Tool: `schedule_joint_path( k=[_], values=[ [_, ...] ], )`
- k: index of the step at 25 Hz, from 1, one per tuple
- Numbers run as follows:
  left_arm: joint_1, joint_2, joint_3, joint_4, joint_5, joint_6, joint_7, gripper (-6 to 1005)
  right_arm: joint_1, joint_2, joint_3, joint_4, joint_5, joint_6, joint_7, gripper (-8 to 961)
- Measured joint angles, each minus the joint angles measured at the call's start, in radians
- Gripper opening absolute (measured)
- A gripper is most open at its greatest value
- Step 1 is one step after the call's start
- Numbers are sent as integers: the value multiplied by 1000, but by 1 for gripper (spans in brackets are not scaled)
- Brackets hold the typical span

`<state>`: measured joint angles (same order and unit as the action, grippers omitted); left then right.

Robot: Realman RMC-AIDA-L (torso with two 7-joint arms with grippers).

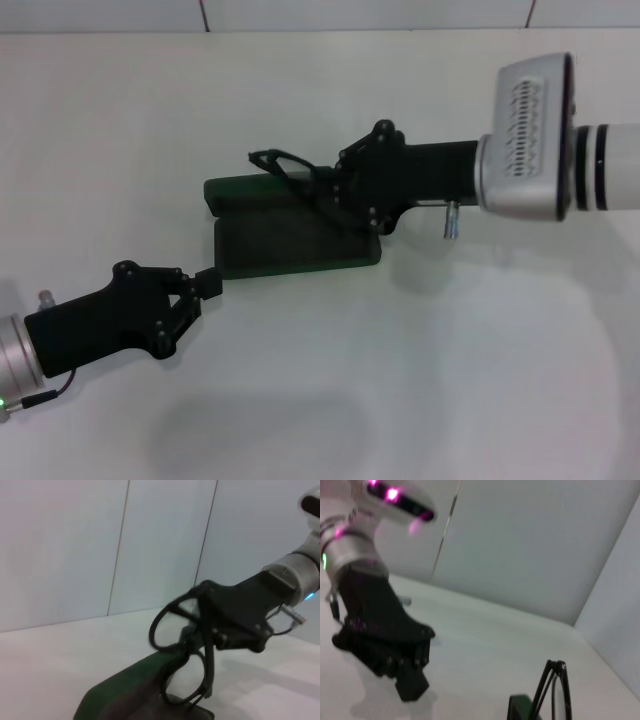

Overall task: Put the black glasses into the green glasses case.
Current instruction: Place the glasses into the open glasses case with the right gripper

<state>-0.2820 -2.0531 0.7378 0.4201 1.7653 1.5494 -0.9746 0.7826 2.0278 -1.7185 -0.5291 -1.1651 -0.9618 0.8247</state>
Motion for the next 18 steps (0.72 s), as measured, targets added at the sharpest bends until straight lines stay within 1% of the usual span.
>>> schedule_joint_path(
  k=[1, 4, 18],
  values=[
    [1, 0, 0, 0, 1, 1, 0, 24, -2, 0, -28, -8, 9, 21, 0, 86],
    [0, 0, 0, 0, 2, 5, 0, 24, -8, 0, -63, -23, 15, 50, 1, 86],
    [-3, 1, 6, 0, 2, 8, -4, 27, -42, 0, -67, -51, 17, 83, 7, 91]
  ],
)
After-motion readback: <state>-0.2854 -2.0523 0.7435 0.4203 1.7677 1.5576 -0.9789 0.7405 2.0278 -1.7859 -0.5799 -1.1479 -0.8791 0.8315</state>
